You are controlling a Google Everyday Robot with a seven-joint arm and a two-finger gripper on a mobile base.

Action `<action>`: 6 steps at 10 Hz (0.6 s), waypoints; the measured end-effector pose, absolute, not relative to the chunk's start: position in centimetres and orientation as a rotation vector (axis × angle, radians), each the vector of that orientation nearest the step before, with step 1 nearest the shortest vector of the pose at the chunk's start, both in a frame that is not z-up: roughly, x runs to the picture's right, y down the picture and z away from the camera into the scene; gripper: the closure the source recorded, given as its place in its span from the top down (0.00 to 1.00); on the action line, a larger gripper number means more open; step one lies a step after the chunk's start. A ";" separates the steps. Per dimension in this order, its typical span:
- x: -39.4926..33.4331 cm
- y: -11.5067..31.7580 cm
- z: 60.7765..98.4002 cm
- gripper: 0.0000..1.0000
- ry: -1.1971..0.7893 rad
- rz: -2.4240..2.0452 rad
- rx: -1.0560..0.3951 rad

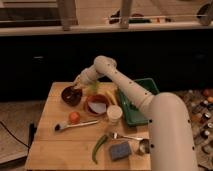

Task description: Place grapes in purple bowl

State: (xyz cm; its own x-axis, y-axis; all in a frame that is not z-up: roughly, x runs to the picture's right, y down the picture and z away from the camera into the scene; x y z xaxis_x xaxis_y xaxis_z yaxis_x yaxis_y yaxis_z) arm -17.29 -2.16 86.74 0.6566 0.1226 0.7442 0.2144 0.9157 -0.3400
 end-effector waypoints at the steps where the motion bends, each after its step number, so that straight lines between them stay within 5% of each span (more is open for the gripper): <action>1: -17.5 -2.2 86.8 0.60 -0.858 -0.057 -0.428; 3: -17.7 -2.4 86.9 0.77 -0.857 -0.060 -0.433; 6: -17.7 -2.5 87.0 0.80 -0.859 -0.056 -0.433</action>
